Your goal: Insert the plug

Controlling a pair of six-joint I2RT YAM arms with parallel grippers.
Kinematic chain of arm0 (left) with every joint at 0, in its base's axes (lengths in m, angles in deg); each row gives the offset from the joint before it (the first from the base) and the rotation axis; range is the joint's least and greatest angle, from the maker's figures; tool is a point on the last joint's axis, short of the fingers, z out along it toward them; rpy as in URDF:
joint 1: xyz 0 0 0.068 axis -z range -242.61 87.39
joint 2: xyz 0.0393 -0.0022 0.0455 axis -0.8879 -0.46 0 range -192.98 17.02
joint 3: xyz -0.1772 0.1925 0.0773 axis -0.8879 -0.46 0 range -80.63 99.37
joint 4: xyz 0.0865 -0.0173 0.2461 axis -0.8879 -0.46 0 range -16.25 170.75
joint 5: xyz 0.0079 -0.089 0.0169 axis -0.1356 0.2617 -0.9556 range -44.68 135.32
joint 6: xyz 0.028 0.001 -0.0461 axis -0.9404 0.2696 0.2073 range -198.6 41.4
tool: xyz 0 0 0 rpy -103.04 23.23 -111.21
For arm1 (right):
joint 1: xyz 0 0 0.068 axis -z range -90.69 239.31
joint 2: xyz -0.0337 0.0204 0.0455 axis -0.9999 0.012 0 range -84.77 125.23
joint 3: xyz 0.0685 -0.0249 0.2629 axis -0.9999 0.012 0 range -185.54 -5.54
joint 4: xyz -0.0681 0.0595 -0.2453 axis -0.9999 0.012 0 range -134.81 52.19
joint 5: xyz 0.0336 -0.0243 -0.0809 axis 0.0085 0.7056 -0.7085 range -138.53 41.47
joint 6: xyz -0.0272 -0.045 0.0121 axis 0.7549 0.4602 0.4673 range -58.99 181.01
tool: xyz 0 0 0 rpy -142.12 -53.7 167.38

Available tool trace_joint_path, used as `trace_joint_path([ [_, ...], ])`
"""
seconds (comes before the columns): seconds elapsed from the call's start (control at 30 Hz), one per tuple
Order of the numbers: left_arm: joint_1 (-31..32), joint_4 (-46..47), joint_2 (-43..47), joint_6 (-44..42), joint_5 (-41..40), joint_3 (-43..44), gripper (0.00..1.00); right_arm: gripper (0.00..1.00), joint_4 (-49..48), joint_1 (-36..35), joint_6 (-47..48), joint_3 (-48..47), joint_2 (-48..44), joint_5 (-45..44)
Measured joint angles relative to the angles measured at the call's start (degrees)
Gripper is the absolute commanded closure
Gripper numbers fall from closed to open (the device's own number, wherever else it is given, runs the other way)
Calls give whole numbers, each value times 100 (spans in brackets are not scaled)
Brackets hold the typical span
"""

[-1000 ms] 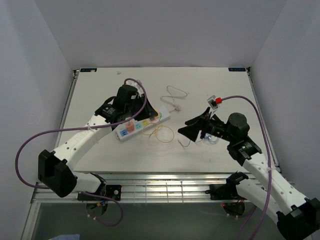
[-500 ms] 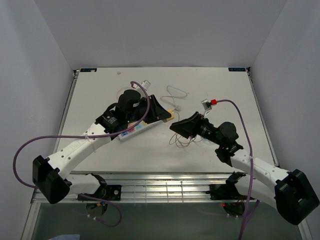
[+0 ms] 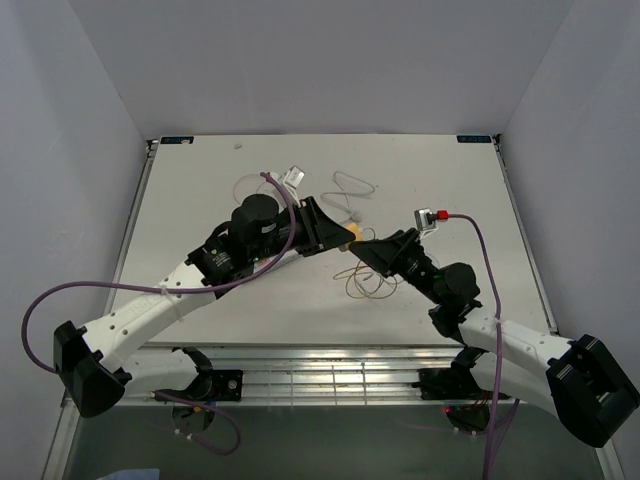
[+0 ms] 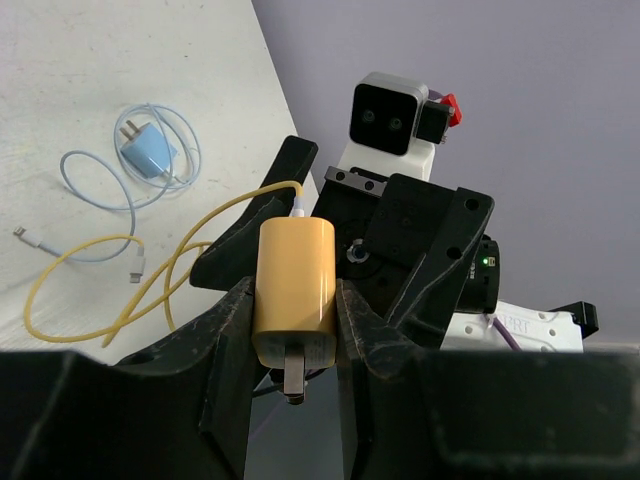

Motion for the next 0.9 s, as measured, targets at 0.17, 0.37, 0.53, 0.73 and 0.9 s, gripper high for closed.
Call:
trace_joint_path([
  [0.17,90,190,0,31,-17,-85,100,24,-562,-13,-302,273,-7,-369],
  [0.37,136,328,0,26,-22,-168,100,32,-774,-22,-431,393,-24,-579],
  [0.53,199,372,0,11,-42,-197,100,44,-857,-22,-474,393,-120,-726],
  [0.73,262,490,2,-52,-42,-199,100,48,-909,-22,-492,393,-133,-787],
  [0.9,315,568,2,-129,-94,-201,100,56,-962,-33,-557,354,-76,-807],
])
